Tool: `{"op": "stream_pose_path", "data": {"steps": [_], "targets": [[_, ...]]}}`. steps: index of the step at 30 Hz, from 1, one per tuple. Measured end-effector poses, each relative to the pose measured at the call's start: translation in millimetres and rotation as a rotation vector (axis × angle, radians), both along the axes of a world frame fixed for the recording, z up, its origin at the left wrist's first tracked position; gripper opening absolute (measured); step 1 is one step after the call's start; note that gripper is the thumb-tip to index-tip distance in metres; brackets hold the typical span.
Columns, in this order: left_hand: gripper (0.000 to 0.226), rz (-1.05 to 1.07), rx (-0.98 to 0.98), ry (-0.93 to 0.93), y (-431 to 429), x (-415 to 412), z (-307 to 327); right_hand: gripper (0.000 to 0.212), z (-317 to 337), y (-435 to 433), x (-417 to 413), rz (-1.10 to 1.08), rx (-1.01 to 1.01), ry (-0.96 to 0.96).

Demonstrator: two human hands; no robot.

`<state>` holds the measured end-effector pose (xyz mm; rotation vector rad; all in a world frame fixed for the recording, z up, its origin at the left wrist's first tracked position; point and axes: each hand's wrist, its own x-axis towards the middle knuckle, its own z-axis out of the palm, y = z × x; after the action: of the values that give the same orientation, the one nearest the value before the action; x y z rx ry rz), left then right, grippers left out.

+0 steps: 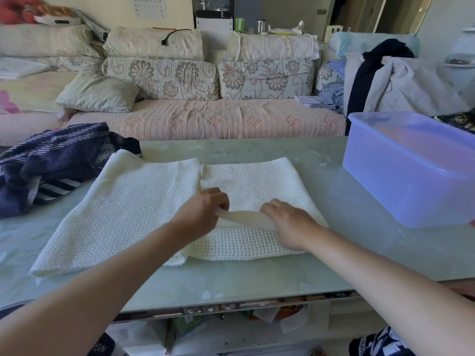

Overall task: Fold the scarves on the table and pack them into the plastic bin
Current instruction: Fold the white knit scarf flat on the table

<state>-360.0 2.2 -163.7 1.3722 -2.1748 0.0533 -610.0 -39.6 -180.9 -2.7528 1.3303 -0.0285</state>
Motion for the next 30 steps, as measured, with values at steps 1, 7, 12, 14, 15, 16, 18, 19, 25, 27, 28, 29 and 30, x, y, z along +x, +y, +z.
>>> {"op": "stream_pose_path", "data": {"steps": [1,7,12,14,15,16,18,19,25,27,28,29,30], "targets": [[0.025,-0.008,-0.066,-0.018,-5.3,5.0,7.1,0.057,5.9,-4.2,-3.5,-0.024,-0.047,-0.032],[0.036,-0.071,0.421,-0.415,-6.4,17.7,5.3,0.052,26.5,-0.6,-21.8,0.015,0.113,0.247],[0.021,-0.013,0.921,-0.309,-5.7,9.1,13.6,0.032,30.5,-8.6,-29.0,-0.101,0.557,-0.064],[0.025,0.003,0.956,-0.164,-13.3,9.1,19.9,0.031,29.1,-19.0,-25.9,-0.168,0.533,-0.180],[0.024,0.031,0.922,-0.144,-17.0,10.5,20.9,0.029,25.5,-26.2,-23.0,-0.185,0.451,-0.189],[0.022,0.071,0.845,-0.149,-22.3,12.6,19.6,0.025,21.1,-35.0,-19.5,-0.189,0.363,-0.178],[0.019,0.169,0.634,-0.159,-36.4,18.0,14.2,0.017,14.0,-56.5,-11.6,-0.182,0.257,-0.183],[0.020,0.215,0.535,-0.139,-45.6,20.3,12.5,0.014,14.1,-67.3,-6.6,-0.182,0.225,-0.206],[0.023,0.385,0.380,-0.030,-119.3,42.0,-5.4,0.027,2.2,-148.6,15.3,-0.206,0.048,-0.241],[0.028,0.419,0.370,-0.070,-147.4,49.4,-12.6,0.030,-4.6,-177.4,19.3,-0.220,0.021,-0.221],[0.031,0.435,0.370,-0.088,-161.3,53.5,-16.4,0.032,-7.9,-190.9,21.9,-0.228,-0.004,-0.213],[0.034,0.451,0.379,-0.106,-175.1,57.3,-20.6,0.033,-11.7,-203.7,24.5,-0.233,-0.042,-0.206],[0.037,0.465,0.388,-0.137,-188.0,60.5,-24.1,0.035,-16.4,-216.0,27.2,-0.230,-0.086,-0.198]]}}
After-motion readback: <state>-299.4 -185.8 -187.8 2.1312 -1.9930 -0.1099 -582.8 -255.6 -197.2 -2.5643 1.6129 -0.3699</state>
